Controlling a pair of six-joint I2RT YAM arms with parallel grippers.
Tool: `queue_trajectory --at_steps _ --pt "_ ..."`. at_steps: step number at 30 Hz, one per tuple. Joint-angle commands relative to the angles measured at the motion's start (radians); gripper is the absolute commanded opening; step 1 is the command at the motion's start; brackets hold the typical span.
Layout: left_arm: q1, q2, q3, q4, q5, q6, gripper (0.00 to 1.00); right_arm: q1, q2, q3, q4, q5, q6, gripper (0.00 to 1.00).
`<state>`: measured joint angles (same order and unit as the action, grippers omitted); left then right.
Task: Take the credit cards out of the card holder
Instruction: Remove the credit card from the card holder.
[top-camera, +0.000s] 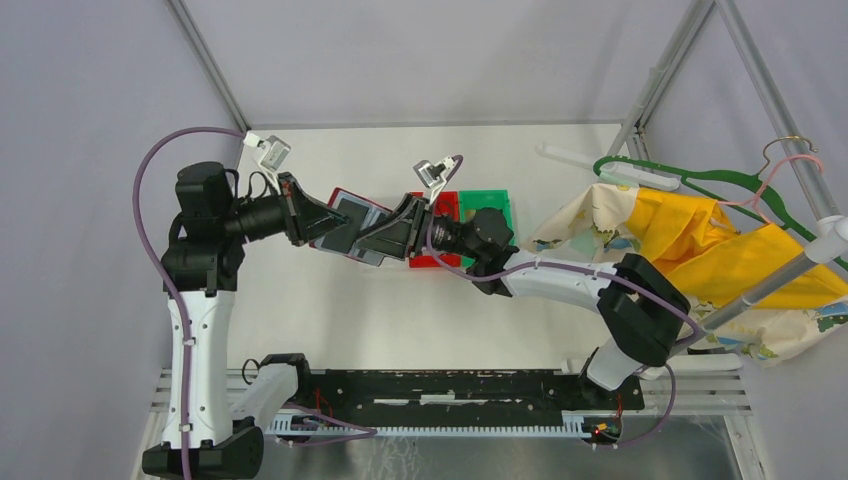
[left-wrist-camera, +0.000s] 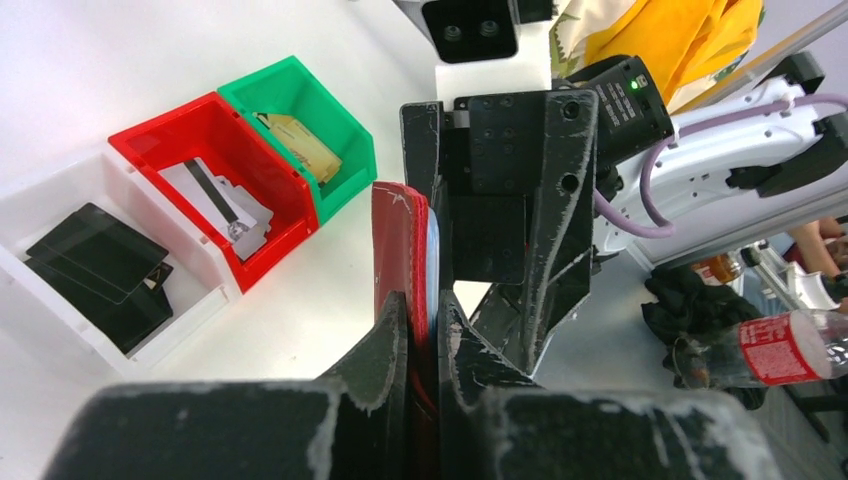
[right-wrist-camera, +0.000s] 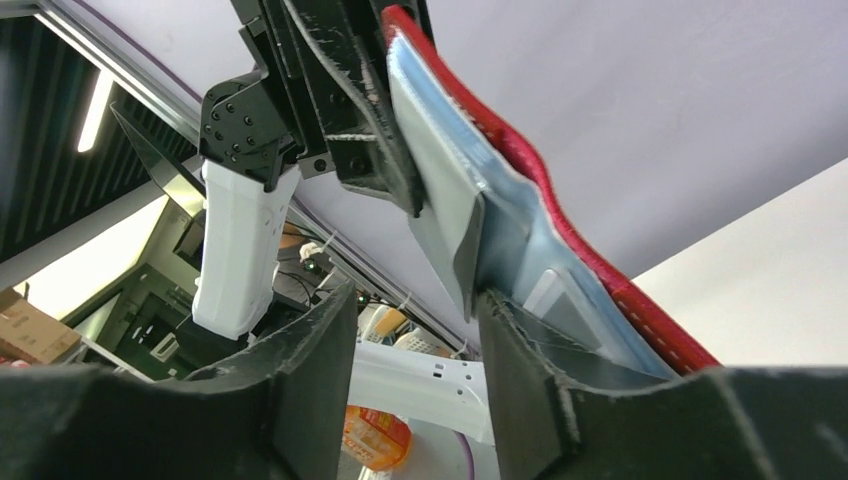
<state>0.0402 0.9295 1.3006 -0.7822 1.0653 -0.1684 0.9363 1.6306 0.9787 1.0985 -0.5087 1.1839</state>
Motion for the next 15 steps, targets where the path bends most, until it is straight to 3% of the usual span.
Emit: queue_trajectory --at_steps 1,15 --pt "-0.01 -0.03 0.047 0.091 0.14 -0.153 0.02 0.009 -0.075 -0.011 -0.014 0.095 -0.07 0.57" --pt "-0.009 -0.118 -0.036 0.181 0.137 -0.231 0.07 0.032 -0.068 0.075 -0.137 0.148 -0.13 0.58"
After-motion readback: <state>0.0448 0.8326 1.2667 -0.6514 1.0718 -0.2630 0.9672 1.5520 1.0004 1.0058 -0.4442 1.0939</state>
